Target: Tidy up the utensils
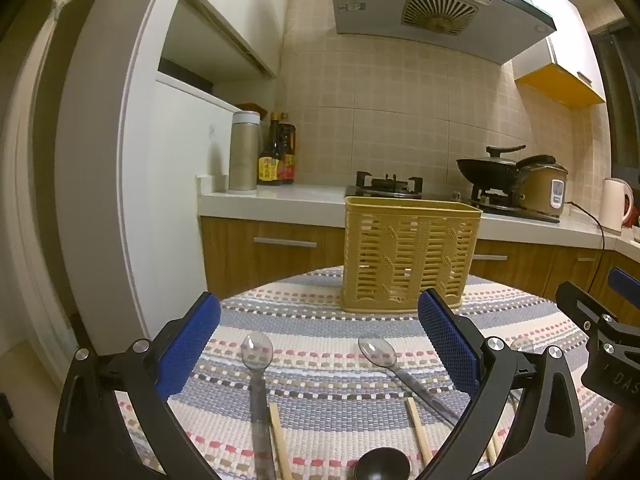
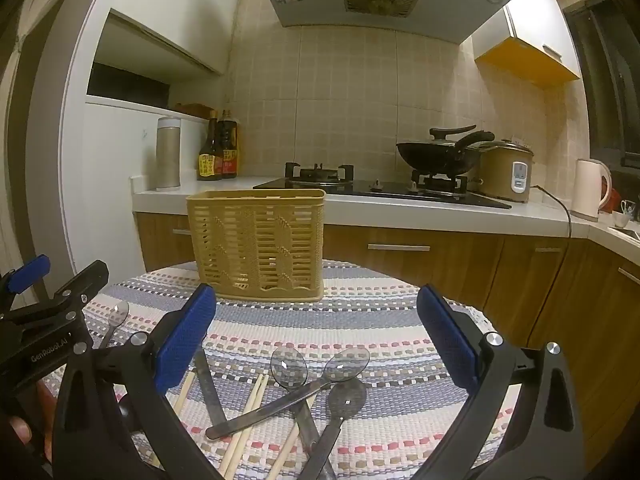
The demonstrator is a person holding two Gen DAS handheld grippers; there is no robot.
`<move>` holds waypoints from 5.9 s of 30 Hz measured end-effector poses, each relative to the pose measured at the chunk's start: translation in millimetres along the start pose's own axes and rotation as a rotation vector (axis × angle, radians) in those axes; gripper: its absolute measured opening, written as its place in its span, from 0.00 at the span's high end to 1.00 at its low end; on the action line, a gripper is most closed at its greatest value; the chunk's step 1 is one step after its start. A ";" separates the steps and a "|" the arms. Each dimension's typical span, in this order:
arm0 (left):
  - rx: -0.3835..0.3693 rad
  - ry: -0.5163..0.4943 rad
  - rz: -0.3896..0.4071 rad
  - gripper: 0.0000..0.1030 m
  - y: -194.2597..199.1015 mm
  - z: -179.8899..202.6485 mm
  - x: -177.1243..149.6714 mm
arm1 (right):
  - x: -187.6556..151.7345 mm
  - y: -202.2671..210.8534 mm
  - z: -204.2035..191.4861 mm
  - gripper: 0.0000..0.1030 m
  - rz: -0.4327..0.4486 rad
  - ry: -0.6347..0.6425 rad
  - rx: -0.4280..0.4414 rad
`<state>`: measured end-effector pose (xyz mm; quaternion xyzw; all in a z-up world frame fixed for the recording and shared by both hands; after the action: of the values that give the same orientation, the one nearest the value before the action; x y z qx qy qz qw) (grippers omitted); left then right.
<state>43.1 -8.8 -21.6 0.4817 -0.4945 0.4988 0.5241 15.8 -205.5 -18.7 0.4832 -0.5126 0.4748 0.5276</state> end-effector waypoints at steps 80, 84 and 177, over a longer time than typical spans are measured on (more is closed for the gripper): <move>-0.322 0.091 -0.747 0.36 -119.5 5.0 -54.2 | -4.1 -101.6 19.1 0.35 -0.752 -0.166 0.226; -0.304 0.046 -0.810 0.39 -137.5 16.6 -76.9 | -31.7 -114.3 10.0 0.38 -0.882 -0.171 0.288; -0.236 -0.004 -0.040 0.72 -237.1 40.2 137.2 | 108.1 -264.1 17.9 0.72 -0.080 -0.171 0.239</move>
<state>280.3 -51.6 114.6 0.4276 -0.5410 0.4255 0.5860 280.0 -244.3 83.4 0.6012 -0.4758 0.4680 0.4394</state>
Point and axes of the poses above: each gripper's, at about its wrist camera, not at the fingertips, and y roughly against the way its jaws point, z to its right, x to its top, the point moved 5 cm from there along -y, roughly the way its jaws point, and after that the axes turned 12 degrees about z, right-handed, at the moved point
